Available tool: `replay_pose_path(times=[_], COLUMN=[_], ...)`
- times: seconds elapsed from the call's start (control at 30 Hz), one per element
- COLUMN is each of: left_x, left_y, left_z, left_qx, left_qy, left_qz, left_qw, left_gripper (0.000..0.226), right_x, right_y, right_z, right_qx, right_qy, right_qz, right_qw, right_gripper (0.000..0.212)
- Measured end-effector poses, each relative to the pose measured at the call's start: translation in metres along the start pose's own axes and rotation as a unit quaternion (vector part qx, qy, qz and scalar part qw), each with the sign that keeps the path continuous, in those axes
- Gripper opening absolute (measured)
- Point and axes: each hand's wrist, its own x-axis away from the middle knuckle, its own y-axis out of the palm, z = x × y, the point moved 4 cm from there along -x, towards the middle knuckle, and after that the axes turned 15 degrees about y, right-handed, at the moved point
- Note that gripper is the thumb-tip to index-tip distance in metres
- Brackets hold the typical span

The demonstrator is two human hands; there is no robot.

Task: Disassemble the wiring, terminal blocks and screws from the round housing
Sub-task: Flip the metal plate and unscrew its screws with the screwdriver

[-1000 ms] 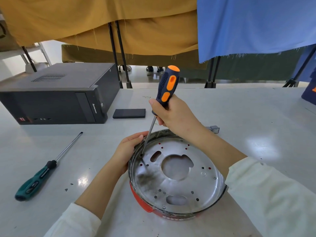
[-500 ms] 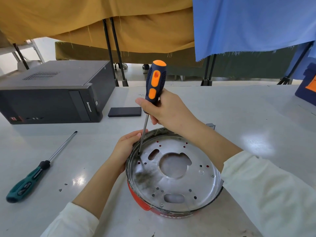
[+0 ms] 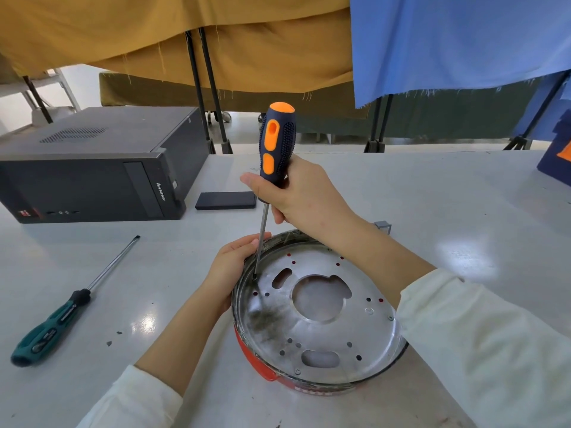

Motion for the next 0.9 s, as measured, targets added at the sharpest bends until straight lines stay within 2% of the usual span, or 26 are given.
replay_pose_path(times=[0.23, 0.57, 0.8, 0.9], left_x=[0.0, 0.002, 0.003, 0.002], left_y=[0.0, 0.003, 0.0, -0.001], left_z=[0.0, 0.003, 0.004, 0.004], left_qx=[-0.001, 0.004, -0.005, -0.017], left_qy=[0.001, 0.007, 0.014, 0.017], left_qz=[0.004, -0.005, -0.013, -0.02], left_qw=[1.0, 1.0, 1.0, 1.0], left_gripper=[0.023, 0.022, 0.023, 0.024], right_x=[0.002, -0.006, -0.005, -0.002], right_y=[-0.001, 0.006, 0.007, 0.004], right_z=[-0.003, -0.01, -0.011, -0.013], right_qx=[0.018, 0.007, -0.018, -0.03], right_qy=[-0.007, 0.034, 0.046, 0.045], right_qz=[-0.015, -0.103, -0.091, -0.11], right_qw=[1.0, 0.994, 0.995, 0.992], right_gripper=[0.031, 0.027, 0.027, 0.032])
